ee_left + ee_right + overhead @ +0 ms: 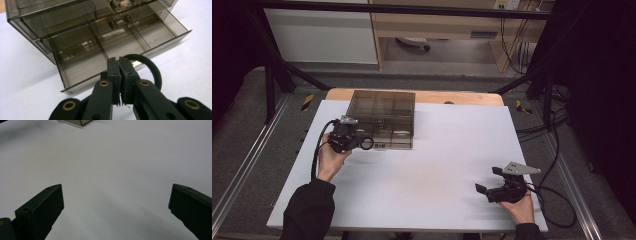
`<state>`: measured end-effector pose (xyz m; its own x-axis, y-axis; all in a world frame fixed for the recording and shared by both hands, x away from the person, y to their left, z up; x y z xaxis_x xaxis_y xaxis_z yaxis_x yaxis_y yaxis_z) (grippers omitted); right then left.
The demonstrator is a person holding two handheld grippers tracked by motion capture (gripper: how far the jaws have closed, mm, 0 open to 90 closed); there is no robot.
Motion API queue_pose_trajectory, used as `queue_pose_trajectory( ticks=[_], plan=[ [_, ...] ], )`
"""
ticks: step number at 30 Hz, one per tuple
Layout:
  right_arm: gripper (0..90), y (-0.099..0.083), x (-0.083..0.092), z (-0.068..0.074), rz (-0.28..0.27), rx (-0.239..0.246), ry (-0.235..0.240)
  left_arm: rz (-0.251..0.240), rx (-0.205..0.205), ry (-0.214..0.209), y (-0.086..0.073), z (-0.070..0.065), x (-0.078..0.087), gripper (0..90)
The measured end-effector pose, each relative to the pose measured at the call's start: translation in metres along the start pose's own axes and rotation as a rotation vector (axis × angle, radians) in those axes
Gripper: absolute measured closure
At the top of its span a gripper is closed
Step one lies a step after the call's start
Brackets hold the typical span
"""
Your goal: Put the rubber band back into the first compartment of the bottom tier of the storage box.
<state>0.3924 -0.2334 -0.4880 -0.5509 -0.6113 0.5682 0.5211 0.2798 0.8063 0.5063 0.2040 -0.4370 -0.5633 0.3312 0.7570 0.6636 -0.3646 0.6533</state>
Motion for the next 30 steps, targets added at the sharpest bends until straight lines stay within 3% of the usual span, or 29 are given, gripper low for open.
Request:
queue_pose_trajectory(
  ticks=[11, 30],
  plan=[
    [0.6, 0.0, 0.0, 0.0, 0.001, 0.002, -0.001, 0.002, 0.033, 0.024, 0.0, 0.013, -0.006, 86.9],
    [0.6, 0.0, 0.0, 0.0, 0.001, 0.003, 0.0, -0.007, 0.051, 0.067, 0.01, 0.028, -0.014, 86.9]
  ],
)
Point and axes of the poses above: each handheld gripper's, and its own axes: x roughly backward along the jaws, y roughly out of its top, z roughly to its left, the point moved 8 cm from there along -x, roughly forward along the jaws, and after that the axes turned 3 degrees about z, right-handed, at the moved point
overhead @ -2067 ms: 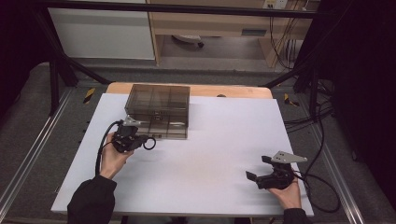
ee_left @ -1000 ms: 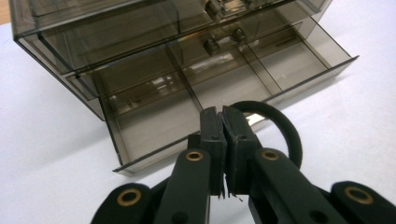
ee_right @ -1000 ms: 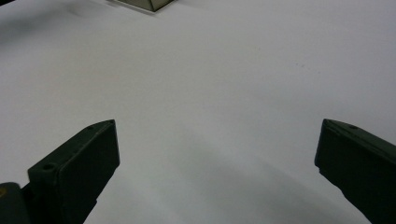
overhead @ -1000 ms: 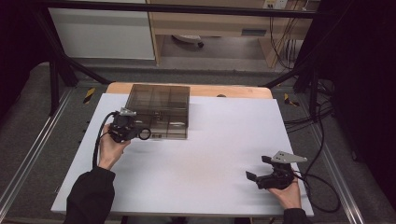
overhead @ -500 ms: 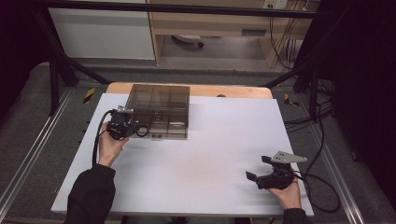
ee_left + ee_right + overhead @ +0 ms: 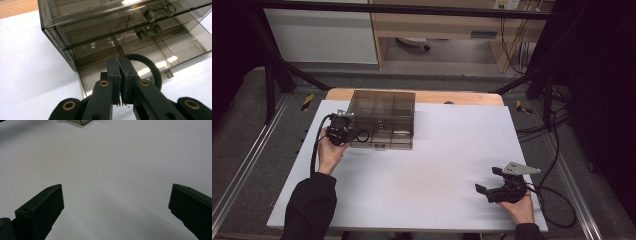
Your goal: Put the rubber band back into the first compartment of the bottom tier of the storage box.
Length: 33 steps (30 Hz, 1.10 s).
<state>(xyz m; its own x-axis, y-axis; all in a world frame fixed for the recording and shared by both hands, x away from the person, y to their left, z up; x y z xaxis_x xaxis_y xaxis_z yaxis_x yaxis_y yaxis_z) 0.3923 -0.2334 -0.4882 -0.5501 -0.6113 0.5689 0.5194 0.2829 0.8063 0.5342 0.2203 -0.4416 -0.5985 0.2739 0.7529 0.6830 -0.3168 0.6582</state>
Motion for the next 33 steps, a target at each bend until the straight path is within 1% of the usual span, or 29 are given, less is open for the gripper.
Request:
queue_pose_trajectory(
  ticks=[6, 9, 10, 15, 17, 28, 33],
  plan=[
    [0.6, 0.0, 0.0, 0.0, 0.0, 0.001, 0.0, 0.0, 0.012, 0.005, 0.001, 0.005, -0.006, 86.8],
    [0.6, 0.0, 0.0, 0.0, 0.0, -0.001, 0.0, 0.0, 0.024, 0.009, 0.001, 0.007, -0.009, 86.8],
    [0.6, 0.0, 0.0, 0.0, 0.0, 0.0, 0.0, 0.004, 0.021, 0.01, 0.0, 0.008, -0.01, 86.8],
    [0.6, 0.0, 0.0, 0.0, 0.0, 0.001, 0.0, 0.009, 0.034, 0.014, 0.0, 0.01, -0.016, 86.8],
    [0.6, 0.0, 0.0, 0.0, -0.001, 0.0, 0.0, 0.012, 0.031, 0.02, -0.001, 0.012, -0.017, 86.8],
    [0.6, 0.0, 0.0, 0.0, -0.001, 0.0, 0.001, 0.021, 0.047, 0.028, -0.004, 0.015, -0.028, 86.8],
    [0.6, 0.0, 0.0, 0.0, 0.0, 0.0, 0.001, 0.034, 0.04, 0.037, -0.006, 0.017, -0.032, 86.8]
  ],
)
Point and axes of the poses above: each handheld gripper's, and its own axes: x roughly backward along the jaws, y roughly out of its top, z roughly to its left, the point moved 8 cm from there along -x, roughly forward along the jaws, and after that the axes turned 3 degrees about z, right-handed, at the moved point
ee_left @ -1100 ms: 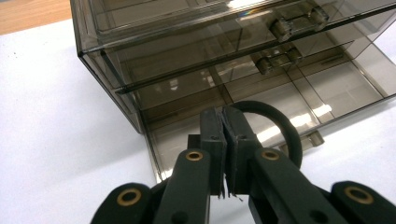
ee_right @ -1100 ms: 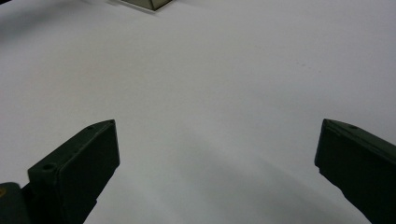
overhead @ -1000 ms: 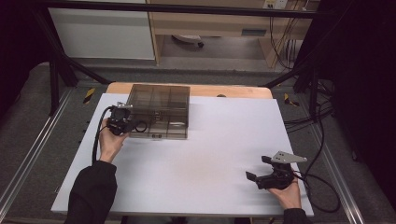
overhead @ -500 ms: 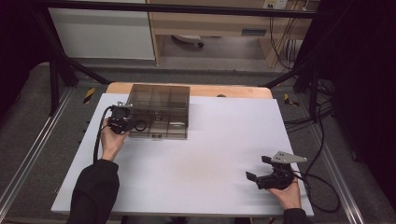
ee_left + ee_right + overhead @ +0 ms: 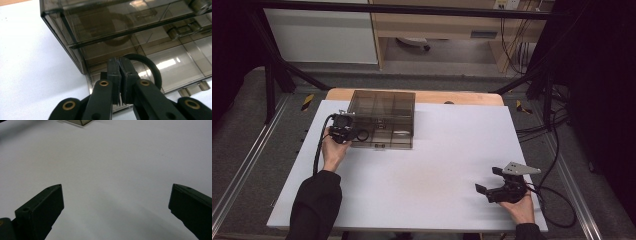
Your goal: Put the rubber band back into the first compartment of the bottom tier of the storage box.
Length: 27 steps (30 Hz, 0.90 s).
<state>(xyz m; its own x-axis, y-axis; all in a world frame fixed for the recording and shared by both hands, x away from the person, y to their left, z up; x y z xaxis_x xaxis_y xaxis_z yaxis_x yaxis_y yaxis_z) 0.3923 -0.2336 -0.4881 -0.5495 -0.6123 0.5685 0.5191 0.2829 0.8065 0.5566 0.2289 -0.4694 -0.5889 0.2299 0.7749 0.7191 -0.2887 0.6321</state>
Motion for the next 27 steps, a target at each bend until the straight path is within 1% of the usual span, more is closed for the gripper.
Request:
queue_pose_trajectory(
  ticks=[2, 7, 12, 15, 21, 22, 25, 27],
  plan=[
    [0.6, 0.0, 0.0, 0.0, 0.0, 0.0, 0.0, 0.002, 0.003, 0.001, -0.001, 0.0, -0.002, 86.8],
    [0.6, 0.0, -0.001, 0.0, 0.001, 0.003, 0.0, 0.018, -0.01, 0.0, -0.004, -0.002, -0.006, 86.6],
    [0.6, 0.0, 0.0, 0.0, 0.001, 0.0, 0.0, 0.025, -0.024, 0.015, -0.005, -0.001, -0.008, 86.5],
    [0.6, 0.0, 0.0, 0.0, 0.001, 0.001, 0.0, 0.028, -0.015, 0.018, -0.006, 0.0, -0.009, 86.5],
    [0.6, 0.0, 0.0, 0.0, 0.001, 0.001, 0.001, 0.031, -0.014, 0.024, -0.007, 0.001, -0.012, 86.5],
    [0.6, 0.0, 0.0, 0.0, 0.0, 0.0, 0.001, 0.032, -0.017, 0.026, -0.008, 0.001, -0.012, 86.3],
    [0.6, 0.0, 0.0, 0.0, 0.0, 0.001, 0.001, 0.043, -0.009, 0.026, -0.012, 0.002, -0.016, 86.3],
    [0.6, 0.0, 0.0, 0.0, 0.002, 0.001, 0.001, 0.044, -0.006, 0.02, -0.014, 0.002, -0.016, 86.1]
  ],
)
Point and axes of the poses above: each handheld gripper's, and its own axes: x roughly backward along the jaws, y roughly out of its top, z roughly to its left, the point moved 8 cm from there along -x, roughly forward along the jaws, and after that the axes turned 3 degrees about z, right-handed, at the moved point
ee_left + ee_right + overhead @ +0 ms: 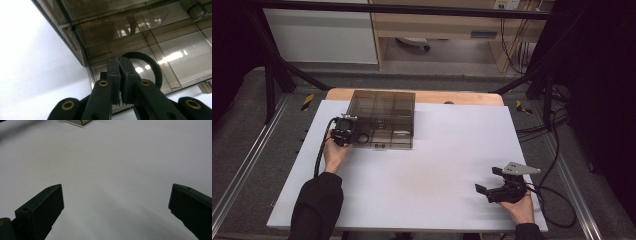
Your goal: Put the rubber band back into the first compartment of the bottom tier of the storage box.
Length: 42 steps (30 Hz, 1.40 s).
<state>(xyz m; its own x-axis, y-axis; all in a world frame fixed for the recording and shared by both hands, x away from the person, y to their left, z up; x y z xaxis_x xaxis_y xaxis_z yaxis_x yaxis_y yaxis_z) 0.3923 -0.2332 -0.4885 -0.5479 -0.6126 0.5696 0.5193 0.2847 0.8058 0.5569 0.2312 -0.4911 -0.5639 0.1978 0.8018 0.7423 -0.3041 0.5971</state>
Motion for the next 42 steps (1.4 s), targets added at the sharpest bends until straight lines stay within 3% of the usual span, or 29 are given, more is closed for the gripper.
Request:
queue_pose_trajectory(
  ticks=[5, 18, 34, 42],
  plan=[
    [0.6, 0.0, 0.0, 0.0, -0.001, -0.001, 0.0, 0.0, 0.002, -0.001, -0.001, 0.001, 0.0, 84.0],
    [0.6, 0.0, 0.0, 0.0, -0.003, -0.003, 0.001, -0.062, 0.0, -0.024, 0.006, -0.002, 0.02, 61.9],
    [0.6, 0.001, 0.001, 0.0, -0.005, -0.01, 0.001, -0.116, -0.072, -0.061, 0.001, -0.016, 0.048, 29.2],
    [0.6, 0.001, 0.001, 0.0, -0.005, -0.011, 0.003, -0.132, -0.095, -0.091, -0.013, -0.025, 0.056, 16.6]
  ],
)
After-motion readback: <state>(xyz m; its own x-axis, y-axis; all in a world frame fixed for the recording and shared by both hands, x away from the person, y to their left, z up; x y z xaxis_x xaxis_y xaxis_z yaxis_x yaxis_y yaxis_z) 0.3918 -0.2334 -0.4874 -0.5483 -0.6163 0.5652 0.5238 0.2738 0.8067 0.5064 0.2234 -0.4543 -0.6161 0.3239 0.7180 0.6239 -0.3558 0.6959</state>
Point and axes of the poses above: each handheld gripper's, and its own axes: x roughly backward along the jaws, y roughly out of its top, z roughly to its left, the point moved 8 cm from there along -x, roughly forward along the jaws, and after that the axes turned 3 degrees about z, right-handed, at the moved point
